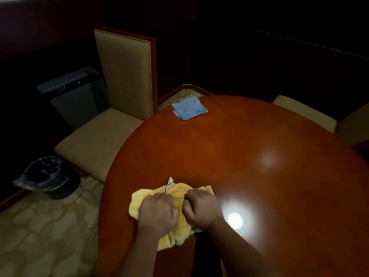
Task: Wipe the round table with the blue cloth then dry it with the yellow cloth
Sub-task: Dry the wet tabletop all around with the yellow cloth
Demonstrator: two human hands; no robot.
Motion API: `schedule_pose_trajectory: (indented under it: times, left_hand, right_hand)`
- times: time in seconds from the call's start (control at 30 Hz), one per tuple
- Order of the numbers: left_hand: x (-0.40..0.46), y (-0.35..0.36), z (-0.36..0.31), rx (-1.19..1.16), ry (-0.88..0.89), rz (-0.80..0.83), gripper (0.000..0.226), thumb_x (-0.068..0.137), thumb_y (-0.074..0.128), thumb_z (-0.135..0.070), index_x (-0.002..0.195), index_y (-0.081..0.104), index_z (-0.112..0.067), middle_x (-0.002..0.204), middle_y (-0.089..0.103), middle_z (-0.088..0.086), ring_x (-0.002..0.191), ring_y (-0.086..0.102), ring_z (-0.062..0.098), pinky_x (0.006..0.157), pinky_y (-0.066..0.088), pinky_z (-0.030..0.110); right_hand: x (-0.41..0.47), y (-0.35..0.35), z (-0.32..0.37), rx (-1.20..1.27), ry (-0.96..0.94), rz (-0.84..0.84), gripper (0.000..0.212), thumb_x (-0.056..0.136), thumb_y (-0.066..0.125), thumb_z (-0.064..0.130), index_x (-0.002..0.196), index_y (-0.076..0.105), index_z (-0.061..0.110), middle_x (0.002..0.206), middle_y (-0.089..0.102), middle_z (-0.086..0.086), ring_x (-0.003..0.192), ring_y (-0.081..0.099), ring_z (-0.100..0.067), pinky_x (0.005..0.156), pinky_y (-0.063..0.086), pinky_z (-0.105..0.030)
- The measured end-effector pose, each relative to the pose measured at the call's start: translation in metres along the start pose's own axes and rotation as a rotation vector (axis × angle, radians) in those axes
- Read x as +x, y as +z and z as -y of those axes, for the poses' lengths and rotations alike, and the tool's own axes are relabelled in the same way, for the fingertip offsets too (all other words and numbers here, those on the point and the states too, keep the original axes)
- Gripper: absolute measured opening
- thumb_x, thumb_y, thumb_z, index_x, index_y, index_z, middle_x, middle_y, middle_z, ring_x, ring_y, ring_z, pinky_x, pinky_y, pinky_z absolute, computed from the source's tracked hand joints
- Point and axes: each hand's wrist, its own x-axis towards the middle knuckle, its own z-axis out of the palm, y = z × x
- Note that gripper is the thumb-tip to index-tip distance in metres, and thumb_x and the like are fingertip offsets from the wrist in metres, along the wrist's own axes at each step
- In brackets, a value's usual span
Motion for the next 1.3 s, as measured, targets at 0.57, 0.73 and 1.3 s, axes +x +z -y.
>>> schedule_pose_trajectory:
  times: [0.57, 0.73, 1.3]
  left_hand:
    - [0.077, 0.011, 0.0, -0.108, 0.094, -0.252, 0.026, 0.07, 0.037, -0.03, 0.058, 0.057, -0.018, 0.055, 0.054, -0.003, 0.049, 0.054, 0.017, 0.049, 0.044, 0.031]
    - [0.131, 0.007, 0.014, -0.177, 0.09, -0.369, 0.025, 0.068, 0.037, -0.028, 0.055, 0.054, -0.015, 0.052, 0.052, 0.0, 0.046, 0.051, 0.02, 0.049, 0.041, 0.026]
    - [0.203, -0.01, 0.035, -0.031, 0.064, -0.29, 0.027, 0.089, 0.03, -0.033, 0.078, 0.048, -0.017, 0.082, 0.059, 0.0, 0.074, 0.053, 0.02, 0.065, 0.033, 0.032]
  right_hand:
    - [0.048, -0.009, -0.047, -0.058, -0.074, -0.107, 0.027, 0.079, 0.043, 0.037, 0.068, 0.06, 0.019, 0.059, 0.054, 0.002, 0.052, 0.055, -0.018, 0.047, 0.024, -0.019]
    - [0.106, -0.007, -0.065, -0.087, -0.089, -0.112, 0.029, 0.08, 0.042, 0.037, 0.068, 0.06, 0.017, 0.059, 0.054, 0.001, 0.051, 0.054, -0.019, 0.049, 0.022, -0.019]
    - [0.177, -0.002, -0.08, -0.215, 0.055, -0.107, 0.052, 0.075, 0.01, 0.051, 0.077, 0.05, 0.018, 0.075, 0.055, -0.003, 0.07, 0.052, -0.025, 0.055, 0.026, -0.028]
